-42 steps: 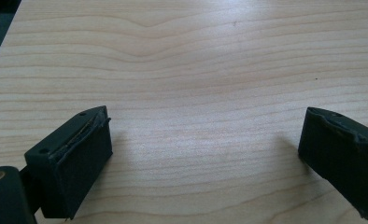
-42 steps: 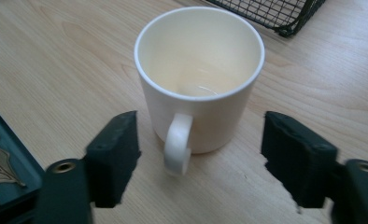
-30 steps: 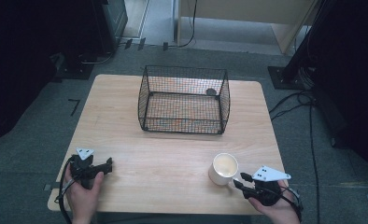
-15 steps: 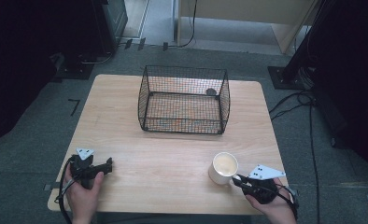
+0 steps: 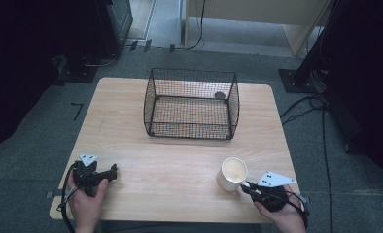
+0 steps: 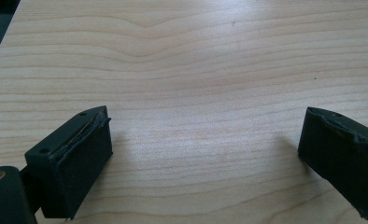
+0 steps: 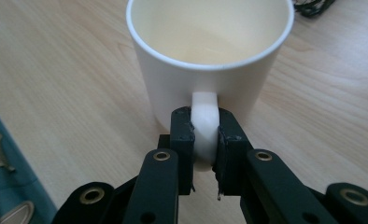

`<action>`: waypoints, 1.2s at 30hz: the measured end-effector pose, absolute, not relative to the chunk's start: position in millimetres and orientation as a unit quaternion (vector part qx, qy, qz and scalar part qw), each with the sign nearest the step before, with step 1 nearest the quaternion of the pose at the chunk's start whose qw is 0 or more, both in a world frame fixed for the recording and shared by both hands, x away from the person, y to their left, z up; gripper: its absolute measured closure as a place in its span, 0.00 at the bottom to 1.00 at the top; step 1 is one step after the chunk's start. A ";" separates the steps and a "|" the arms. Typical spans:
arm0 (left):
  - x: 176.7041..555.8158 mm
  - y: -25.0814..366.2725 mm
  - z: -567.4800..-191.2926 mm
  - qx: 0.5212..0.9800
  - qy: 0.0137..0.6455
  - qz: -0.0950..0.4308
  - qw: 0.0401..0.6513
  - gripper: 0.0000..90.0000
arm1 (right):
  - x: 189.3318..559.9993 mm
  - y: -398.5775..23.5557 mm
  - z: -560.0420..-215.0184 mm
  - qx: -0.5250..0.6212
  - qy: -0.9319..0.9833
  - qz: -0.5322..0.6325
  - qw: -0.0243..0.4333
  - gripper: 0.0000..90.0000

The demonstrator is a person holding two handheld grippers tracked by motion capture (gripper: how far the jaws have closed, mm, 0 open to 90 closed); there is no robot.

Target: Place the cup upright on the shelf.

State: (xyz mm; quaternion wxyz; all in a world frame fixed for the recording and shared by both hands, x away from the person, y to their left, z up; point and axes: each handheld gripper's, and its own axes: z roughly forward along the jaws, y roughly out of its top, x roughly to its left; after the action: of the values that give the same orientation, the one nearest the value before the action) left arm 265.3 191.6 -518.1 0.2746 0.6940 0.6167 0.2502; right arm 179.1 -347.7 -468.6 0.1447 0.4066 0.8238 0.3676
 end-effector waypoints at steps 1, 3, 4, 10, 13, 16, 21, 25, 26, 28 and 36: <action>265.3 191.6 -518.1 0.694 0.617 0.250 0.275 0.03 | 179.1 -347.7 -468.6 0.407 0.824 0.368 0.145 0.90; 265.4 191.6 -518.1 0.694 0.617 0.250 0.275 0.03 | 179.2 -348.9 -467.8 0.409 0.819 0.373 0.150 0.90; 265.4 191.6 -518.1 0.694 0.617 0.250 0.274 0.03 | 178.0 -348.5 -466.5 0.406 0.819 0.374 0.158 0.90; 265.3 191.6 -518.1 0.694 0.617 0.250 0.274 0.03 | 177.3 -348.6 -462.9 0.403 0.814 0.387 0.157 0.90; 265.3 191.6 -518.1 0.694 0.617 0.250 0.275 0.03 | 177.0 -348.1 -458.3 0.400 0.812 0.392 0.164 0.90; 265.3 191.6 -518.1 0.694 0.617 0.250 0.275 0.03 | 177.3 -347.8 -455.8 0.397 0.813 0.392 0.165 0.90; 265.3 191.6 -518.1 0.694 0.617 0.250 0.275 0.03 | 179.3 -345.7 -446.3 0.389 0.813 0.399 0.170 0.90; 265.3 191.6 -518.1 0.694 0.617 0.250 0.275 0.03 | 184.2 -342.7 -432.6 0.380 0.814 0.403 0.176 0.90; 265.3 191.6 -518.1 0.694 0.617 0.250 0.275 0.03 | 184.2 -342.7 -432.6 0.380 0.814 0.403 0.176 0.90; 265.3 191.6 -518.1 0.694 0.617 0.250 0.275 0.03 | 186.8 -340.1 -426.2 0.376 0.814 0.406 0.177 0.90; 265.3 191.3 -518.2 0.695 0.615 0.250 0.276 0.03 | 202.6 -328.5 -401.6 0.354 0.818 0.417 0.180 0.90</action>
State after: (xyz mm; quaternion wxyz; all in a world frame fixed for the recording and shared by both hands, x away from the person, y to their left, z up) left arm 265.3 191.3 -518.2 0.2757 0.6947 0.6155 0.2501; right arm 202.6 -328.5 -401.6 0.1802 0.3537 0.8178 0.4167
